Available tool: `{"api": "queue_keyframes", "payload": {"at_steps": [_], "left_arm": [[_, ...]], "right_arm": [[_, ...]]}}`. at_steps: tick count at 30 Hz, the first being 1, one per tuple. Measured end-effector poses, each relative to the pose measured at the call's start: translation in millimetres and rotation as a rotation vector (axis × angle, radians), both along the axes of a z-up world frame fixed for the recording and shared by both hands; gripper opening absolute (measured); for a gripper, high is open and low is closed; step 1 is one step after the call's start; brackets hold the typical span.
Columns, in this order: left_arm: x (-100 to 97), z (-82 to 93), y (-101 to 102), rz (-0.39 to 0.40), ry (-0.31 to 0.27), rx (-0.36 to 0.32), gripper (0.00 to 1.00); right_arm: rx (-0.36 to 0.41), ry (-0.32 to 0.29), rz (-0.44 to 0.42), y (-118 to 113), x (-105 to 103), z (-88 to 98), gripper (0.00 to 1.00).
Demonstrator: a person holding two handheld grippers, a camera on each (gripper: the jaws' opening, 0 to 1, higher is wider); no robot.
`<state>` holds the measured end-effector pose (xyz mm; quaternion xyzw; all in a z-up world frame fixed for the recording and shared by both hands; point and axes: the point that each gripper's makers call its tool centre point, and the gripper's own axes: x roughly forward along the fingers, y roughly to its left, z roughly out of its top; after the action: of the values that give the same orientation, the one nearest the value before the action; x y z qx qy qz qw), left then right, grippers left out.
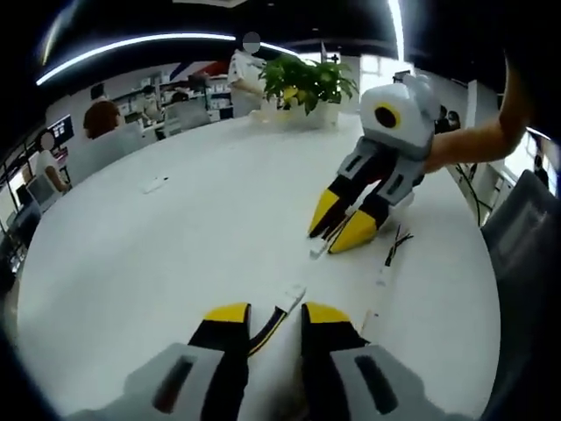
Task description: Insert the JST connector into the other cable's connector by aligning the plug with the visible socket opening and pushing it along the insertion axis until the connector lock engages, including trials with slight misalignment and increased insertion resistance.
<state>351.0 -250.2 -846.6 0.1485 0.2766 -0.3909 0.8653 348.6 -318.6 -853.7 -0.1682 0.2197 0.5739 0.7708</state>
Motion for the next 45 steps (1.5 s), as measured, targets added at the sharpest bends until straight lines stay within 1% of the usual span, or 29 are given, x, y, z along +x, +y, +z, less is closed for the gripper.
{"api": "queue_keyframes", "payload": {"at_steps": [2, 4, 9, 12, 16, 24, 25, 35, 37, 45], "left_arm": [[-0.8, -0.3, -1, -0.005, 0.004, -0.006, 0.14], [-0.7, -1.3, -1, 0.01, 0.02, -0.026, 0.14], [-2.8, -1.2, -5, -0.005, 0.01, -0.031, 0.13], [-2.2, -1.1, -6, -0.002, 0.006, -0.035, 0.13], [-4.1, 0.5, -11, -0.072, -0.058, -0.004, 0.12], [-5.3, -0.3, -14, -0.117, -0.088, -0.019, 0.08], [-5.5, -0.2, -15, -0.128, -0.098, -0.021, 0.07], [-7.6, -0.4, -20, -0.193, -0.11, -0.08, 0.0], [-7.5, 0.1, -21, -0.209, -0.119, -0.084, 0.0], [-7.9, 1.9, -21, -0.235, -0.113, -0.108, 0.0]], "right_arm": [[0.006, 0.007, -0.001, 1, 0, 0.5, 0.1], [0.015, 0.018, -0.001, 2, -1, 1.0, 0.1], [0.024, 0.014, 0.001, 4, 0, 1.3, 0.09], [0.015, -0.013, 0.012, 3, 2, 1.1, 0.07], [0.019, -0.02, 0.019, 3, 2, 1.7, 0.06], [0.021, -0.04, 0.042, 4, 1, 2.5, 0.05], [0.021, -0.042, 0.045, 4, 1, 2.7, 0.05], [0.069, -0.018, 0.066, 5, 0, 3.9, 0.04], [0.07, -0.02, 0.072, 5, 0, 4.0, 0.04], [0.083, -0.027, 0.095, 5, 0, 4.9, 0.04]]}}
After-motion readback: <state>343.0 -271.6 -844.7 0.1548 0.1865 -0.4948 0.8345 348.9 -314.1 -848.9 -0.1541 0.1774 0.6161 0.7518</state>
